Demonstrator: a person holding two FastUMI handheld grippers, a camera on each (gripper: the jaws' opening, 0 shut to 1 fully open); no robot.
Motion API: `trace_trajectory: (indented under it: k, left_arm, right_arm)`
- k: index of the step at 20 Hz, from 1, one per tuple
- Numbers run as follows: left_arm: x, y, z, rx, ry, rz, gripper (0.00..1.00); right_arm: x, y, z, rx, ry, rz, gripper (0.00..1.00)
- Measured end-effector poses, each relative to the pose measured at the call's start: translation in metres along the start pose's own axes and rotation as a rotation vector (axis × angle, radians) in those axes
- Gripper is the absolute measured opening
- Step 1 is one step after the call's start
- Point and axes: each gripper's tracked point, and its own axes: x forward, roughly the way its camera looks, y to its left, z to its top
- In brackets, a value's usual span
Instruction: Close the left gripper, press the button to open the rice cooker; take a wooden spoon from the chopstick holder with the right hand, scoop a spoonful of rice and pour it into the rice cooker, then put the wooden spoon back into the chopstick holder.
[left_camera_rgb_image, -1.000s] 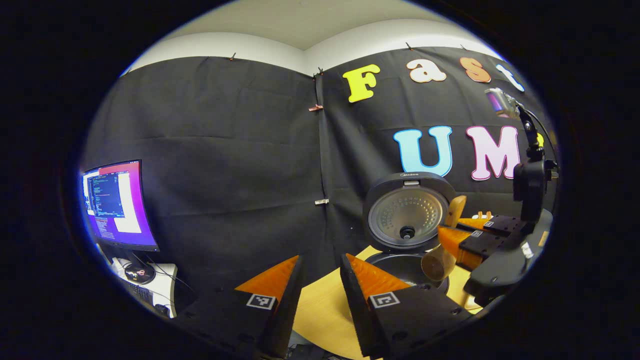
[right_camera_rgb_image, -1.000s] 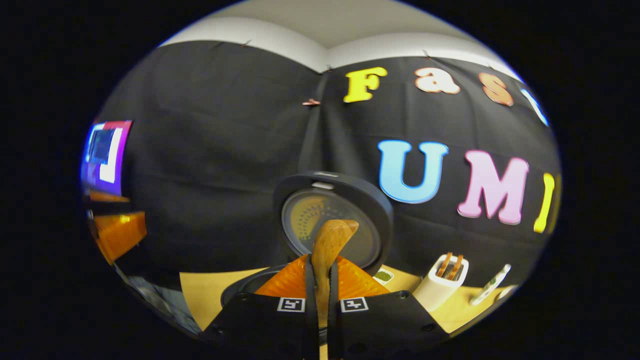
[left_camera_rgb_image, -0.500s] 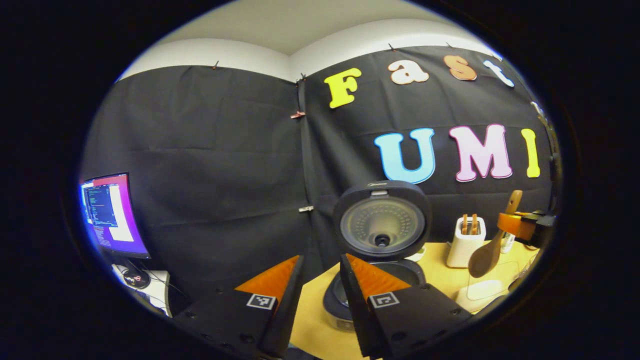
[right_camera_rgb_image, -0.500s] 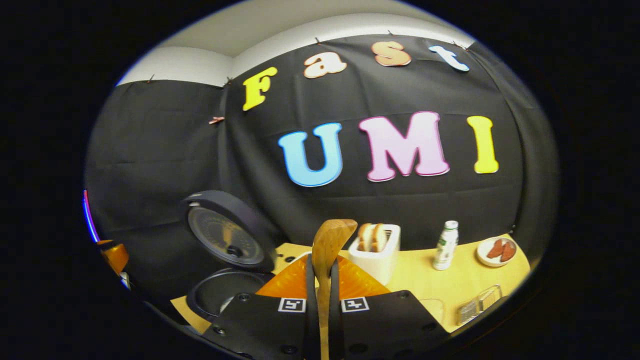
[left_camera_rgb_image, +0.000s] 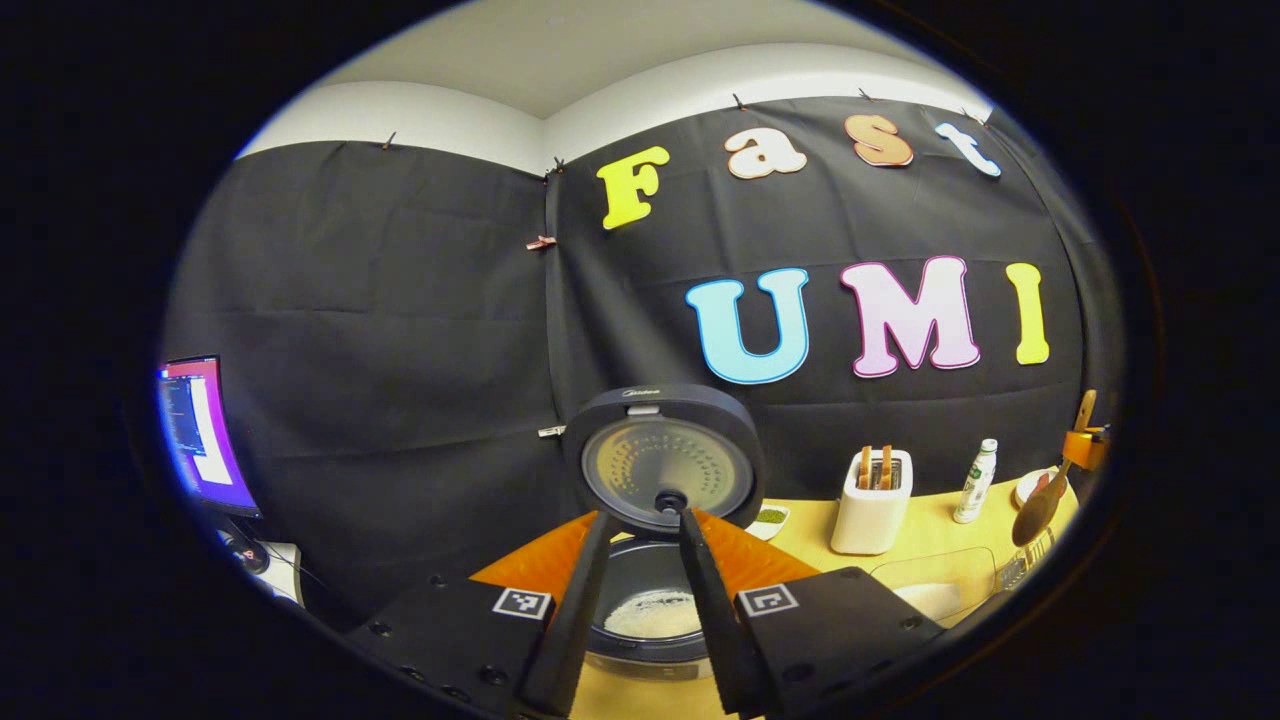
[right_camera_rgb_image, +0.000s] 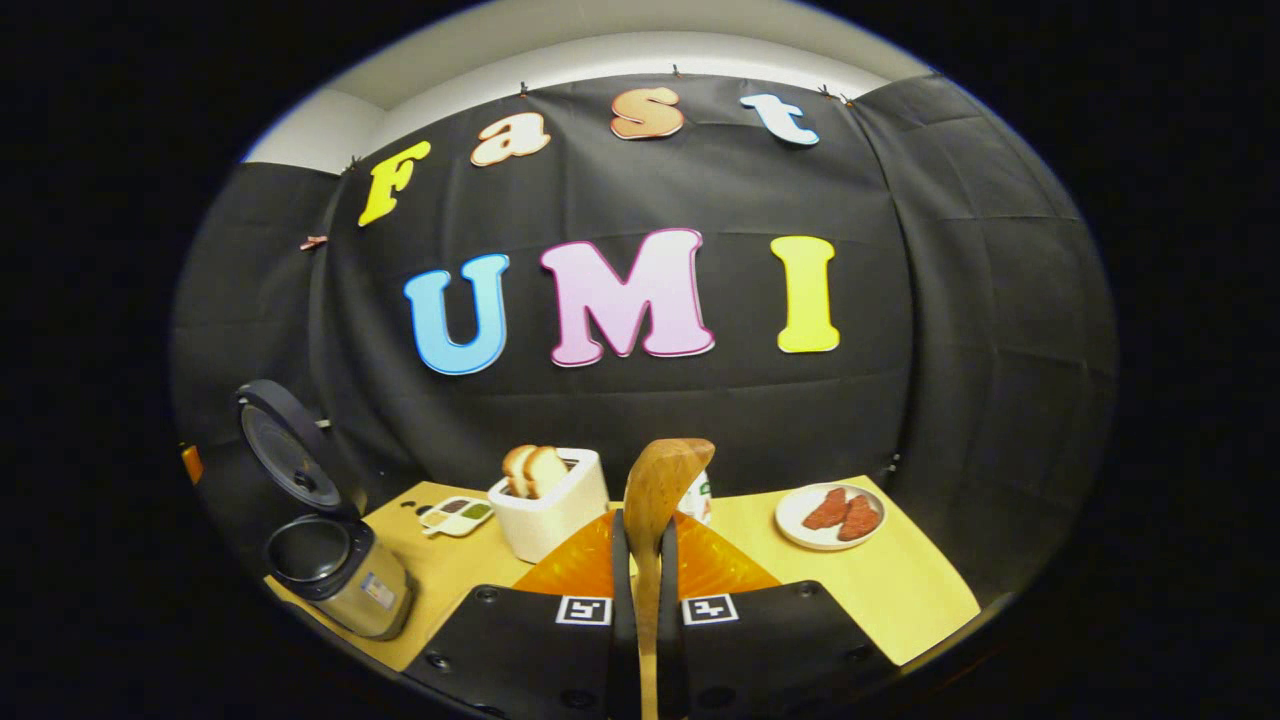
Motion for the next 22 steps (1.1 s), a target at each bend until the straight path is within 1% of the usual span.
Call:
trace_trajectory:
  k: [2,3,5,7,9,14,17,19,20,21,22]
  left_arm:
    - [-0.001,-0.009,0.004,0.007,-0.004,-0.004,0.54]
    - [-0.001,-0.013,0.003,0.012,-0.004,-0.002,0.54]
    - [-0.005,-0.017,0.003,0.016,0.001,-0.001,0.54]
    - [-0.008,-0.021,0.002,0.017,0.007,-0.001,0.54]
    - [-0.01,-0.023,0.002,0.022,0.01,0.003,0.54]
    - [-0.016,-0.023,0.004,0.023,0.006,0.005,0.54]
    - [-0.019,-0.023,0.003,0.027,0.009,0.004,0.54]
    - [-0.02,-0.021,0.003,0.026,0.01,0.005,0.54]
    - [-0.02,-0.021,0.003,0.024,0.012,0.006,0.54]
    - [-0.022,-0.02,0.003,0.023,0.012,0.005,0.54]
    - [-0.023,-0.02,0.004,0.022,0.012,0.004,0.54]
  right_arm:
    - [0.003,-0.029,-0.006,-0.057,0.0,-0.043,0.11]
    - [0.006,-0.037,-0.013,-0.065,0.014,-0.048,0.11]
    - [0.01,-0.049,-0.031,-0.052,0.059,-0.059,0.11]
    - [0.011,-0.063,-0.047,-0.032,0.091,-0.087,0.11]
    - [0.014,-0.068,-0.063,-0.029,0.129,-0.096,0.11]
    - [0.007,-0.072,-0.107,-0.039,0.265,-0.085,0.12]
    - [-0.001,-0.081,-0.12,-0.02,0.306,-0.117,0.14]
    - [-0.006,-0.087,-0.121,-0.001,0.304,-0.147,0.2]
    - [-0.007,-0.095,-0.115,0.002,0.301,-0.187,0.25]
    - [-0.009,-0.106,-0.11,0.002,0.293,-0.235,0.26]
    - [-0.011,-0.11,-0.107,0.004,0.291,-0.268,0.33]
